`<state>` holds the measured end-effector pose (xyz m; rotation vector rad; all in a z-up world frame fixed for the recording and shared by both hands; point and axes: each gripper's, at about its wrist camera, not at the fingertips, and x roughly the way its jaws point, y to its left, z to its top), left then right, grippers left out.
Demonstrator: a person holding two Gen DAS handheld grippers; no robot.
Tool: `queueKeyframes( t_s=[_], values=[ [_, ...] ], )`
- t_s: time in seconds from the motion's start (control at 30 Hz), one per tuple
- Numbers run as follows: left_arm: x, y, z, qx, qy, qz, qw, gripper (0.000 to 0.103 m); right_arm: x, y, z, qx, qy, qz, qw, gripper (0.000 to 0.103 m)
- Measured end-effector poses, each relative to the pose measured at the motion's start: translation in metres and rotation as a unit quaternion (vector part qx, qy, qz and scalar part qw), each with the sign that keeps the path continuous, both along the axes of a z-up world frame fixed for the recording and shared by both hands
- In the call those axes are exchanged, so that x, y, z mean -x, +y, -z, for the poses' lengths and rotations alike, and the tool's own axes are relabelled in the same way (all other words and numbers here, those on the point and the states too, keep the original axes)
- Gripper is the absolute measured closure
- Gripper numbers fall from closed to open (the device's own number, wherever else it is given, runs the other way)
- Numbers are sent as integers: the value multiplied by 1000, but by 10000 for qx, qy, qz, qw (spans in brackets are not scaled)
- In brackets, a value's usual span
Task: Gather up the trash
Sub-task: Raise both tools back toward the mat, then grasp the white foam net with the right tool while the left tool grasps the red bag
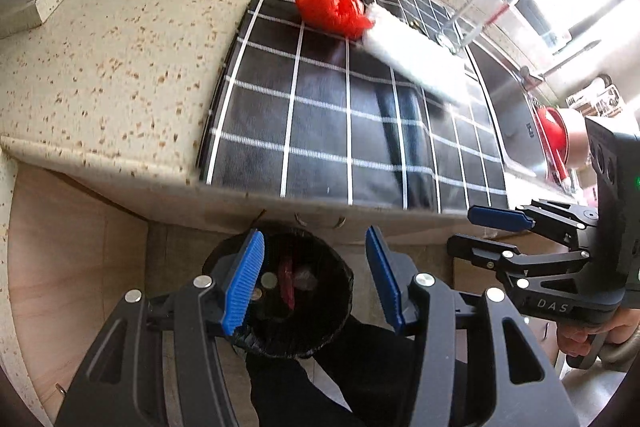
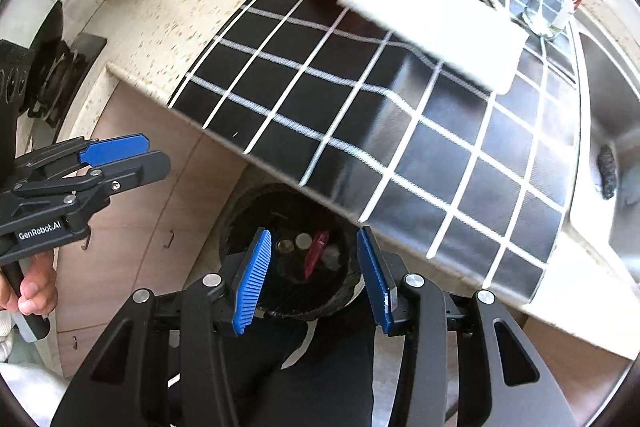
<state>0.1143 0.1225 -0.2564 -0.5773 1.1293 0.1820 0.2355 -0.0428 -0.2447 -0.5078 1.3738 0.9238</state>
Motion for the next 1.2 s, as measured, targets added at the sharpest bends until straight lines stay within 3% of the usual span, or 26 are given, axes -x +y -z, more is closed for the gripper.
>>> queueKeyframes(
  t_s=[0.33, 0.47, 1.2],
  values=[
    [-40, 14, -8, 8, -151, -258, 9996, 51, -43, -7, -2, -37, -15, -7, 10000, 60],
    [-56, 21, -14, 17, -213, -377, 9991, 38, -60, -6, -3, -76, -56, -6, 10000, 60],
    [-155, 61, -19, 21, -405, -707, 9967, 28, -149, -12, 11, -133, -81, 78, 9998, 60]
  ],
)
